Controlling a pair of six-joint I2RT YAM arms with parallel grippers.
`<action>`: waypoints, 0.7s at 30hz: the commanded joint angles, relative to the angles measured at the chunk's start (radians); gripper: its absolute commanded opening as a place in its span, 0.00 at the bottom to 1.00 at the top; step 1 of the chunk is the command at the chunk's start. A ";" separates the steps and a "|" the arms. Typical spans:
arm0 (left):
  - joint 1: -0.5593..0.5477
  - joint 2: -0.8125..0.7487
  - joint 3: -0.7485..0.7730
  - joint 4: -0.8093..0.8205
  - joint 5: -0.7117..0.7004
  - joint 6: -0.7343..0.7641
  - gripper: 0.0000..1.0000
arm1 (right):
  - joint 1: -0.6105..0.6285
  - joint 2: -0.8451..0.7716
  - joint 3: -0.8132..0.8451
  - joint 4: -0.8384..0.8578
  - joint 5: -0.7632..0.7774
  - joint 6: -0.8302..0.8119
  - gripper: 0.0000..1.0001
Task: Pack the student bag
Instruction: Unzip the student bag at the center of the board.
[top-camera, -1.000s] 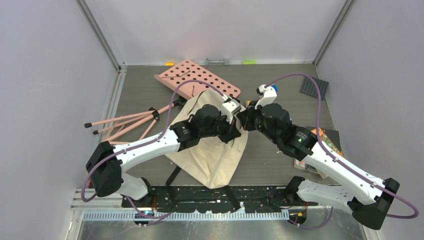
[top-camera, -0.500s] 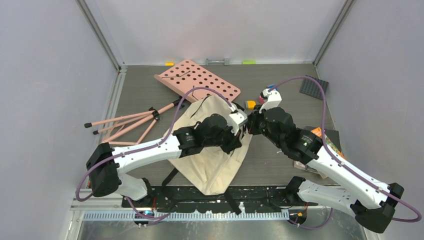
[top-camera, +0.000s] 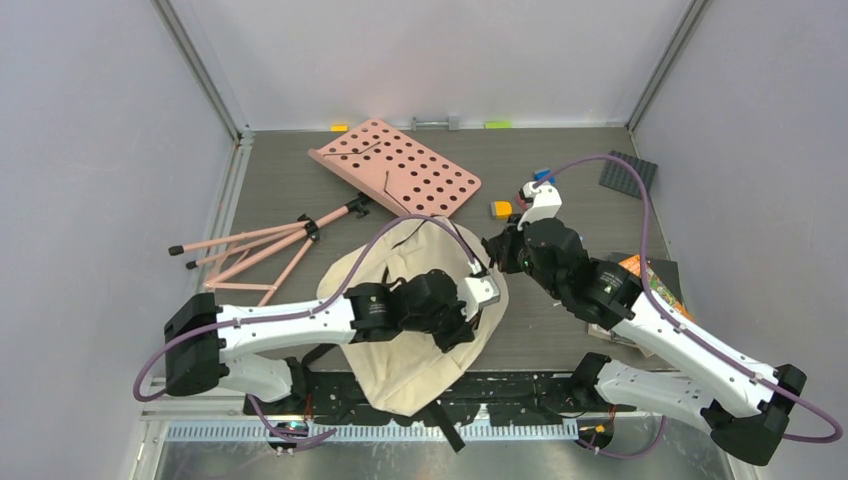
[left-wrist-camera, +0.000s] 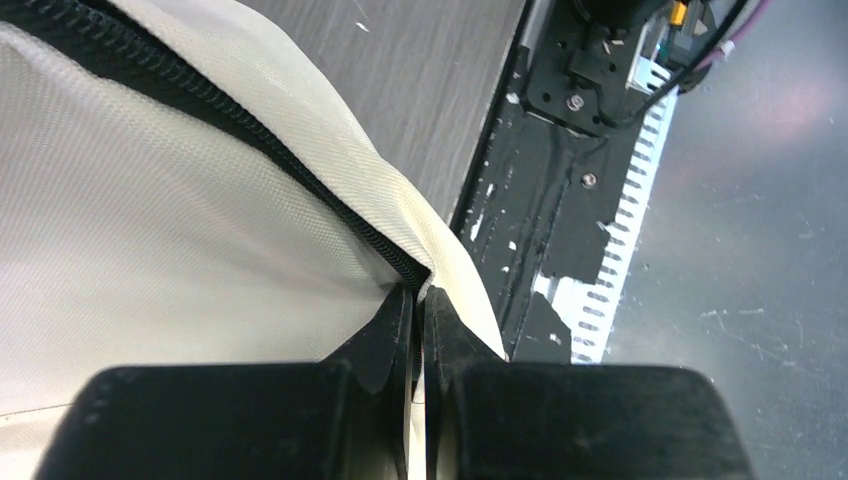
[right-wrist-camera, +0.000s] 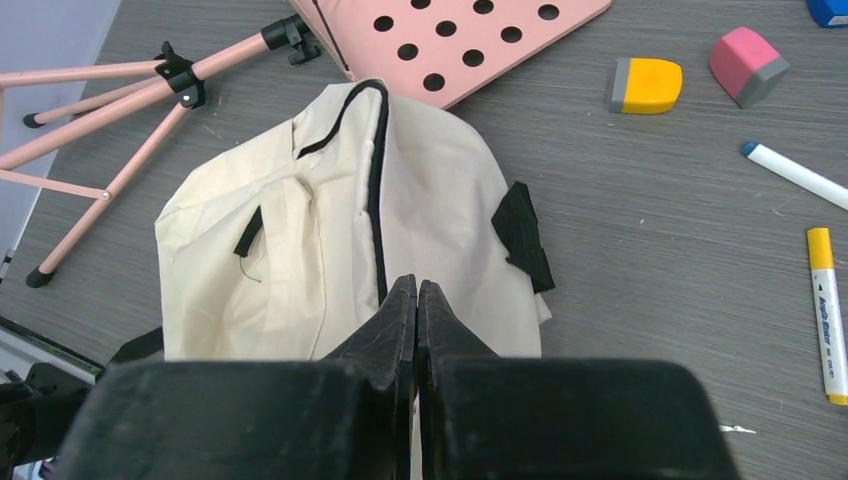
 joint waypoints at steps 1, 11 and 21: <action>-0.065 -0.018 -0.030 -0.156 0.083 0.015 0.00 | -0.007 0.017 0.015 0.156 0.125 -0.015 0.01; -0.142 -0.005 -0.031 -0.200 0.007 0.002 0.00 | -0.007 0.030 -0.021 0.194 0.198 -0.011 0.01; -0.141 -0.042 0.076 -0.074 -0.289 -0.147 0.59 | -0.007 0.019 -0.011 0.172 0.177 -0.019 0.01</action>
